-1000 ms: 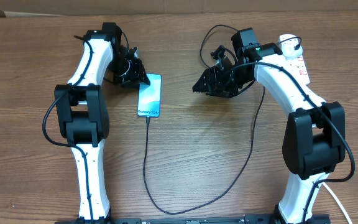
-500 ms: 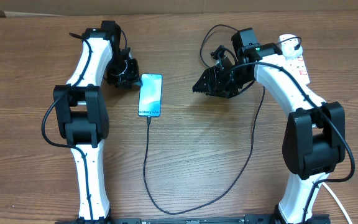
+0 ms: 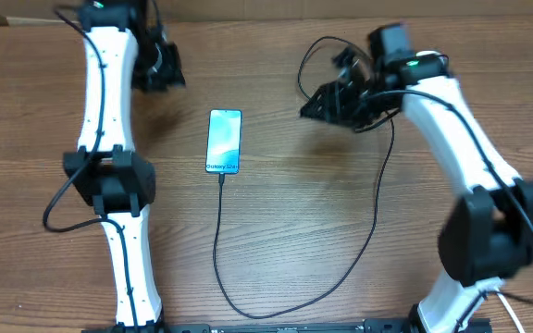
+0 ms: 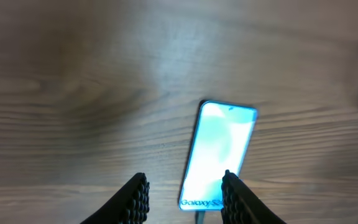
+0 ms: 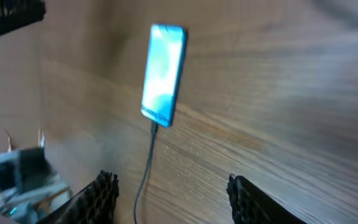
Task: Plug charger to phone and switch on socket
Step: 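Raise the left arm away and move the right gripper over the power strip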
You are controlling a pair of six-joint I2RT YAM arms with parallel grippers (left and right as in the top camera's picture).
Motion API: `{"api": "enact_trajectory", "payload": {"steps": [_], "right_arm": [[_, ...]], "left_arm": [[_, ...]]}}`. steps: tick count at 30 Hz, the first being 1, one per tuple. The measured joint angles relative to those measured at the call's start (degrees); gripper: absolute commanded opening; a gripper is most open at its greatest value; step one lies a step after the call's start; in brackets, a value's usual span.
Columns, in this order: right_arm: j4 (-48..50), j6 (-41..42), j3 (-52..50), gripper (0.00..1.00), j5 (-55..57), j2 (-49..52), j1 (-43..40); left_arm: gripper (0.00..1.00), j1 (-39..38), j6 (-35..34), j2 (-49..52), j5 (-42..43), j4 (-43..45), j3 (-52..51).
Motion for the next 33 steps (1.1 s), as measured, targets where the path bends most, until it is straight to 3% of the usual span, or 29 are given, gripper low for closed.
{"api": "enact_trajectory", "payload": {"steps": [2,6,8,9,10,13,19,33], "right_arm": [[-1.9,0.1,1.9,0.58,2.0,-3.1,-1.3],[-4.3,0.4,3.9,0.58,6.4,-7.5,-4.3],[-4.6,1.5,4.0,0.58,8.9,-8.5,-6.4],[-4.7,2.0,4.0,0.59,10.2,-8.6,-7.6],[-4.7,2.6,4.0,0.62,11.6,-8.6,-8.9],[-4.8,4.0,4.0,0.70,16.8,-8.5,-13.7],[-4.5,5.3,4.0,0.74,27.1,-8.5,-20.2],[3.5,6.8,4.0,0.86,38.9,-1.8,-23.5]], "left_arm": [[0.54,0.4,0.1,0.0,-0.2,-2.8,7.8],[0.64,0.8,0.7,-1.4,-0.3,-2.9,16.1],[0.83,0.8,0.9,-2.9,-0.4,-3.0,17.6],[0.86,0.8,1.1,-3.9,-0.7,-3.0,18.2],[0.99,0.8,1.2,-4.7,-1.0,-3.0,18.4],[1.00,0.8,1.6,-8.1,-2.4,-3.1,18.8],[0.99,0.8,1.6,-13.2,-4.1,-3.1,19.0],[1.00,0.8,1.6,-14.9,-4.5,-3.2,19.4]]}}
